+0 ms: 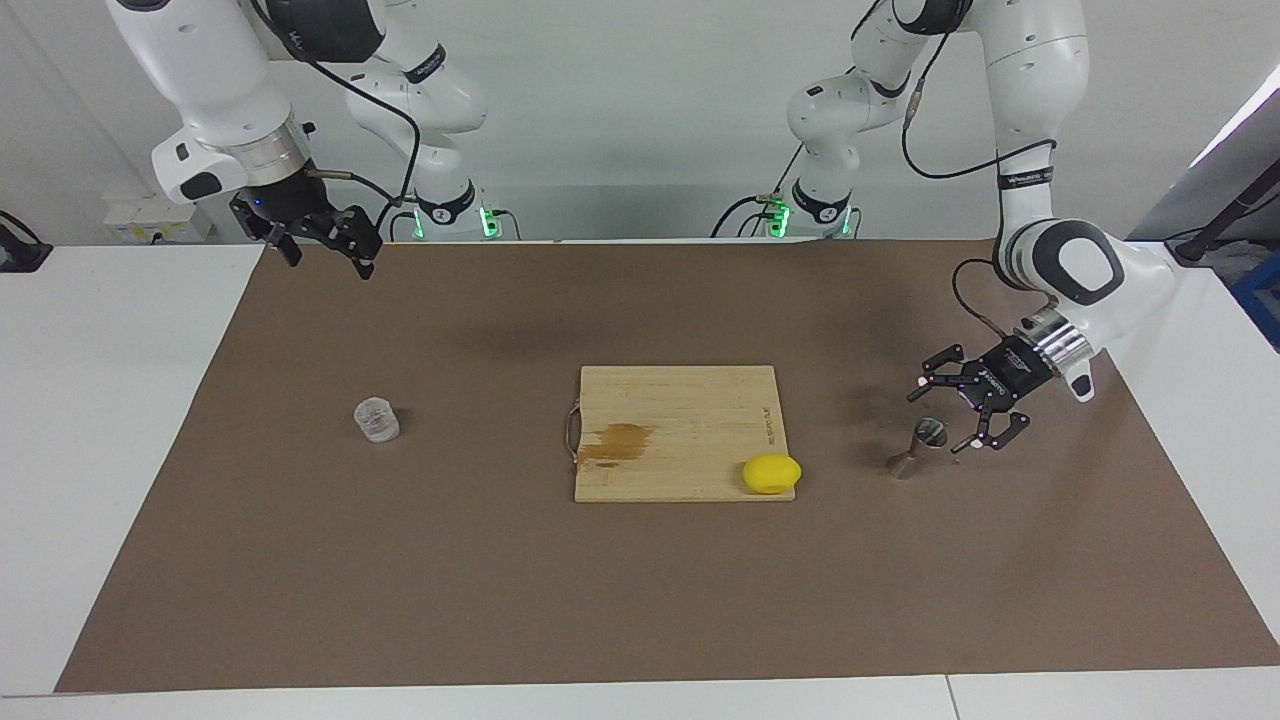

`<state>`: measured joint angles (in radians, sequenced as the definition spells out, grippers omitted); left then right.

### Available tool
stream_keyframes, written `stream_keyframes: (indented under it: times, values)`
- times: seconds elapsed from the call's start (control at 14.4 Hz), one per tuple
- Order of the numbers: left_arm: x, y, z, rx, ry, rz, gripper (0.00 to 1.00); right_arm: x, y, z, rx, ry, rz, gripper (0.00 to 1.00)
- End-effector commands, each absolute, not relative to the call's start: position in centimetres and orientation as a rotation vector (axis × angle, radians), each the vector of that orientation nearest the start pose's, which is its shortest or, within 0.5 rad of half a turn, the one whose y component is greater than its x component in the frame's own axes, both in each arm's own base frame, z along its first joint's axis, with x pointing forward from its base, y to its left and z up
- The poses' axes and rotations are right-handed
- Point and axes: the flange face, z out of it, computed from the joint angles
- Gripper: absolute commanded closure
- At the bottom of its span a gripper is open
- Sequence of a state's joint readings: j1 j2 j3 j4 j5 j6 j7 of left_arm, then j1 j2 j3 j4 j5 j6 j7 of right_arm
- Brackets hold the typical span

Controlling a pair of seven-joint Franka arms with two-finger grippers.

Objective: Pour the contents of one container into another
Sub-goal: 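Close the left gripper on the metal cup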

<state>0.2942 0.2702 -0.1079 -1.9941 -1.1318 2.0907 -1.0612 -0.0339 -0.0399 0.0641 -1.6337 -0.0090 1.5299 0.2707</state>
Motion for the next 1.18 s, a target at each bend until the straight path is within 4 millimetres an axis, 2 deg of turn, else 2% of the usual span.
stream_keyframes:
  times: [0.0, 0.35, 0.7, 0.77, 0.84, 0.91, 0.97, 1.04, 1.11]
  values:
    - [59.31, 6.35, 33.53, 1.239, 1.886, -0.633, 0.01, 52.99, 1.17, 61.41, -3.139, 0.366, 0.096, 0.00]
    - [59.22, 6.27, 33.13, 1.235, 1.896, -0.622, 0.09, 52.99, 1.17, 61.41, -3.139, 0.366, 0.096, 0.00]
    - [58.94, 6.05, 32.68, 1.218, 1.906, -0.627, 0.24, 53.01, 1.09, 61.42, -3.139, 0.370, 0.094, 0.00]
    - [58.94, 6.05, 32.67, 1.218, 1.906, -0.627, 0.38, 53.01, 0.92, 61.42, -3.138, 0.373, 0.094, 0.00]
    - [58.89, 6.02, 32.70, 1.217, 1.905, -0.629, 0.78, 53.02, 0.84, 61.50, -3.138, 0.373, 0.091, 0.00]
    - [58.92, 6.10, 32.77, 1.205, 1.913, -0.635, 1.00, 52.95, 0.92, 61.45, -3.139, 0.371, 0.101, 0.00]
    - [58.99, 6.07, 32.90, 1.202, 1.912, -0.638, 1.00, 52.91, 0.85, 61.35, -3.136, 0.385, 0.108, 0.00]
    - [59.18, 6.12, 33.13, 1.201, 1.908, -0.640, 1.00, 53.12, 1.33, 61.46, -3.118, 0.416, 0.087, 0.07]
    - [59.24, 5.96, 33.26, 1.205, 1.902, -0.648, 1.00, 53.21, 1.40, 61.42, -3.095, 0.483, 0.085, 0.09]
